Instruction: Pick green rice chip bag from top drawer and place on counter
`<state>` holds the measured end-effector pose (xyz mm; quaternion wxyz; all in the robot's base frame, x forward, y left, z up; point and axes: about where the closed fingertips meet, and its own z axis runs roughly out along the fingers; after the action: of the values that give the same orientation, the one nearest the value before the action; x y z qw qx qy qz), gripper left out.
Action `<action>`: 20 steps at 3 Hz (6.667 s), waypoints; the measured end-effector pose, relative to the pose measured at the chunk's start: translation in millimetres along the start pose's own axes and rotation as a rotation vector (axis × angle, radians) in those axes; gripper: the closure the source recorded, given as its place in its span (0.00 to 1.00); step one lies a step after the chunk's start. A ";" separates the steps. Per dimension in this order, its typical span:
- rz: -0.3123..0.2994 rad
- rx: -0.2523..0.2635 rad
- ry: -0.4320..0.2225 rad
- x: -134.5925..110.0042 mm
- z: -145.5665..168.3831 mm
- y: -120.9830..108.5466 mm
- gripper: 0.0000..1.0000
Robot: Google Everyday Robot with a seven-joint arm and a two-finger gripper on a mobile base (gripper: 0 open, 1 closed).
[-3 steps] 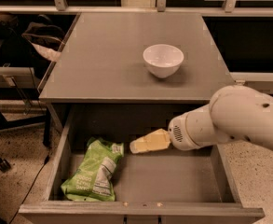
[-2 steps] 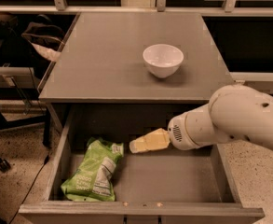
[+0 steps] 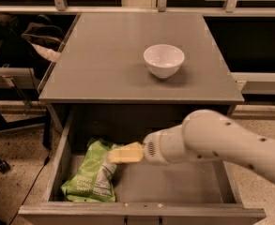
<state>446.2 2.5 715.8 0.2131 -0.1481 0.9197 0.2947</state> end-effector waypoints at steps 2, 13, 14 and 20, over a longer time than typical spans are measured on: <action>-0.025 -0.069 0.082 10.9 82.3 66.0 0.00; -0.162 -0.165 0.044 -17.8 69.7 118.0 1.00; -0.241 -0.346 0.012 -45.0 14.6 177.7 1.00; -0.465 -0.250 -0.218 -179.7 -74.6 133.4 1.00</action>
Offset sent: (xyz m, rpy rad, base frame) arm -0.0111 0.1512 -0.0472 0.0078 0.0844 0.1501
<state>525.9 88.2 920.7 0.3525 -0.3477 0.7892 0.3633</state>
